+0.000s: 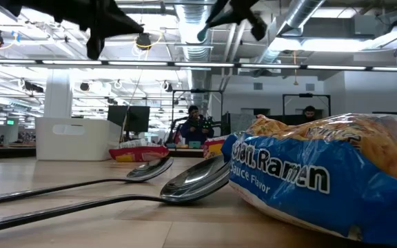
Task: Pick & Place Food Item
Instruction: Put the baby spoon into the white bin
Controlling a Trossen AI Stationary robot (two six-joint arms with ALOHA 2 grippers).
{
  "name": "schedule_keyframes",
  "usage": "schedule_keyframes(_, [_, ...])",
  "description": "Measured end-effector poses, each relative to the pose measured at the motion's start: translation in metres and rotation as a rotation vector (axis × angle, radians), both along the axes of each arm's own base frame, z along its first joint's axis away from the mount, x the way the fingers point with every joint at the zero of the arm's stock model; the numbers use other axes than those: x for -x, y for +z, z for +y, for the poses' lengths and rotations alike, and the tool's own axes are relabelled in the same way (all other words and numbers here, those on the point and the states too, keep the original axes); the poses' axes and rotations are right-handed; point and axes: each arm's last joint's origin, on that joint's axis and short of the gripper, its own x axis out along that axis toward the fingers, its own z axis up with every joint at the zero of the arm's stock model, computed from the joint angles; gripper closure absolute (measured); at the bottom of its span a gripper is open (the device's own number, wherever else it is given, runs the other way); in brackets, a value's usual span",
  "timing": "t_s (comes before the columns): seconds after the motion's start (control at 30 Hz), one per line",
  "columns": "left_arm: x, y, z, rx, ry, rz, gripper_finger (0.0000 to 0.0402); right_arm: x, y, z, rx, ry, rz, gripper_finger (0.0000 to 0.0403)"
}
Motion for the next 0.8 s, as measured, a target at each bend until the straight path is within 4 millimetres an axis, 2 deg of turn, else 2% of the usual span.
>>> schedule_keyframes(0.17, [-0.004,-0.006,0.003,-0.11,0.098,0.073,0.0401,-0.019,-0.014,-0.008,-0.002,-0.024,-0.054,0.038])
schedule_keyframes(0.3, [-0.011,-0.015,0.003,-0.179,0.112,0.153,0.0401,-0.032,-0.024,-0.015,-0.027,-0.047,-0.137,0.0378])
schedule_keyframes(0.5, [-0.022,-0.03,0.002,-0.162,0.098,0.22,0.0397,-0.046,-0.039,-0.022,-0.064,-0.023,-0.19,0.0379])
schedule_keyframes(0.63, [-0.027,-0.037,0.001,-0.13,0.105,0.239,0.0394,-0.05,-0.048,-0.022,-0.068,-0.002,-0.152,0.0379])
schedule_keyframes(0.8, [-0.029,-0.036,0.001,-0.098,0.114,0.206,0.0394,-0.049,-0.047,-0.019,-0.017,0.018,-0.098,0.038])
